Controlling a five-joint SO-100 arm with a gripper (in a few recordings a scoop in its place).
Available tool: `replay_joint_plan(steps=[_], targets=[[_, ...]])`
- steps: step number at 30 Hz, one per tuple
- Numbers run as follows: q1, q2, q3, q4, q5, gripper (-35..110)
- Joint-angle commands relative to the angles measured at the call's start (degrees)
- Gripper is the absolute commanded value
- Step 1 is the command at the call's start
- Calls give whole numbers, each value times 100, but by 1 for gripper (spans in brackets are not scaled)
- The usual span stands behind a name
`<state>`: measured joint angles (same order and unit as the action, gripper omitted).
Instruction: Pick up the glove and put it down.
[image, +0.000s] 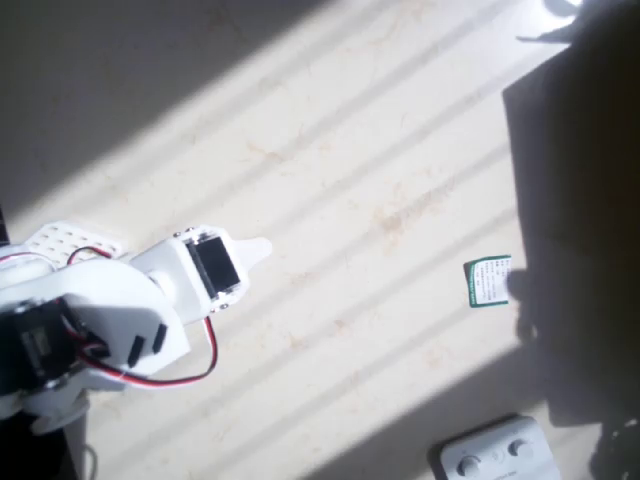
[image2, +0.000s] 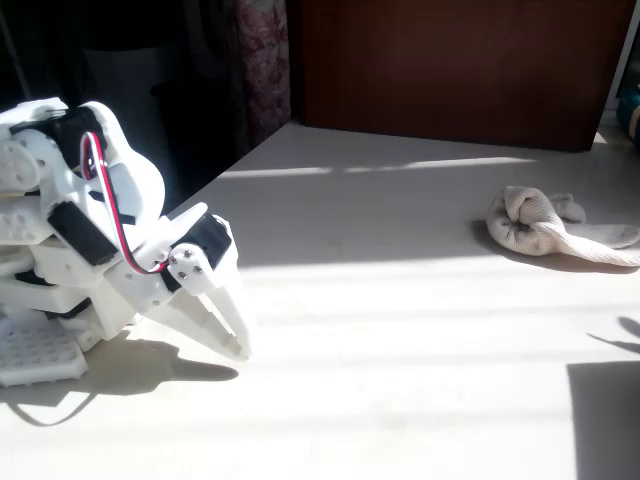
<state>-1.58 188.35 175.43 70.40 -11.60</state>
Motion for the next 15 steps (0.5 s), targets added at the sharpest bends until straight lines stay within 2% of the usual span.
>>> replay_joint_plan(steps=[1,15], targets=[[-53,18,-281,0,44,1],[-44,26,-422,0,53,1]])
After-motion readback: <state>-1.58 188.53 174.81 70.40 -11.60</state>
